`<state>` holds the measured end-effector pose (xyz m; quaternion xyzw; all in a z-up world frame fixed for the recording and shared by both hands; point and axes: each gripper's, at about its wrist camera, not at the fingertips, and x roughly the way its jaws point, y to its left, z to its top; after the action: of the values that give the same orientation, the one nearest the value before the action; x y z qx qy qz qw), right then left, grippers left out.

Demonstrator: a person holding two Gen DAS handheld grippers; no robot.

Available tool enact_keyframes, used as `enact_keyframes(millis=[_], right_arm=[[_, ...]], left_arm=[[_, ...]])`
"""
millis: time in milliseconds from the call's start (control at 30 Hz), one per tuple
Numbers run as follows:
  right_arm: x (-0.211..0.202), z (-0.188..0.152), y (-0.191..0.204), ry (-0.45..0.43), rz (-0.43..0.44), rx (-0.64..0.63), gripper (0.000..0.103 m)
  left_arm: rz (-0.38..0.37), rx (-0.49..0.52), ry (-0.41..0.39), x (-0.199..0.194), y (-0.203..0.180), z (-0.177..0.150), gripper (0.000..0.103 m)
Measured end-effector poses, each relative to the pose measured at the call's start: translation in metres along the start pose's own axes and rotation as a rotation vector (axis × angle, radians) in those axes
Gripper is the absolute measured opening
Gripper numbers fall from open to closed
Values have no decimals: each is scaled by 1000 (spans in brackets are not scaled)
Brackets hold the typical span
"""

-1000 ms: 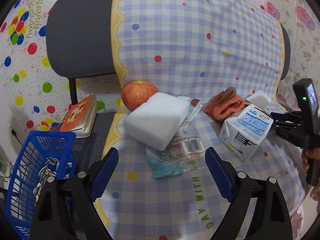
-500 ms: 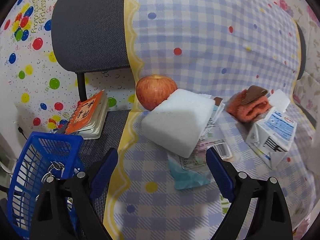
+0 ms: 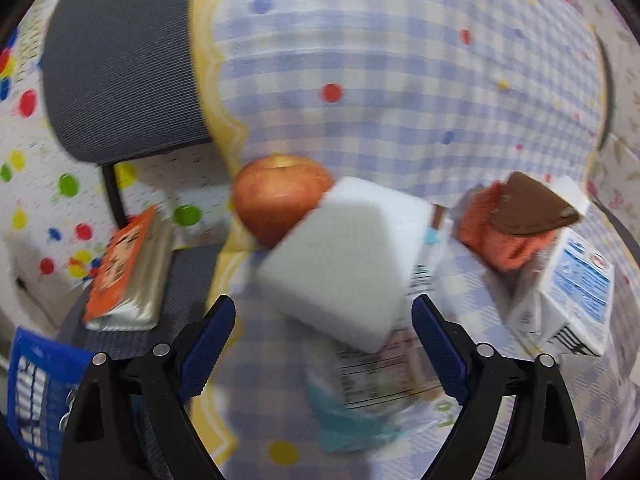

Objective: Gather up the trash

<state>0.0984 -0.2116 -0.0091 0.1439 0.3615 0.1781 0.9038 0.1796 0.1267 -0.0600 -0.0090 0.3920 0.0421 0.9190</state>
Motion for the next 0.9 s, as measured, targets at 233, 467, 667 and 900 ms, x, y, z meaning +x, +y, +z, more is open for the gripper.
enact_keyframes(millis=[233, 467, 667, 900], right_arm=[[-11, -9, 1, -1, 10, -3, 2], [-31, -17, 4, -26, 28, -11, 2], [-44, -26, 7, -41, 41, -20, 2], [-68, -41, 2, -66, 13, -28, 2]], left_arm=[[-52, 43, -46, -29, -19, -14, 29], [-89, 4, -113, -81, -27, -39, 27], [-122, -5, -156, -135, -53, -63, 27], [-171, 28, -153, -177, -93, -91, 27]])
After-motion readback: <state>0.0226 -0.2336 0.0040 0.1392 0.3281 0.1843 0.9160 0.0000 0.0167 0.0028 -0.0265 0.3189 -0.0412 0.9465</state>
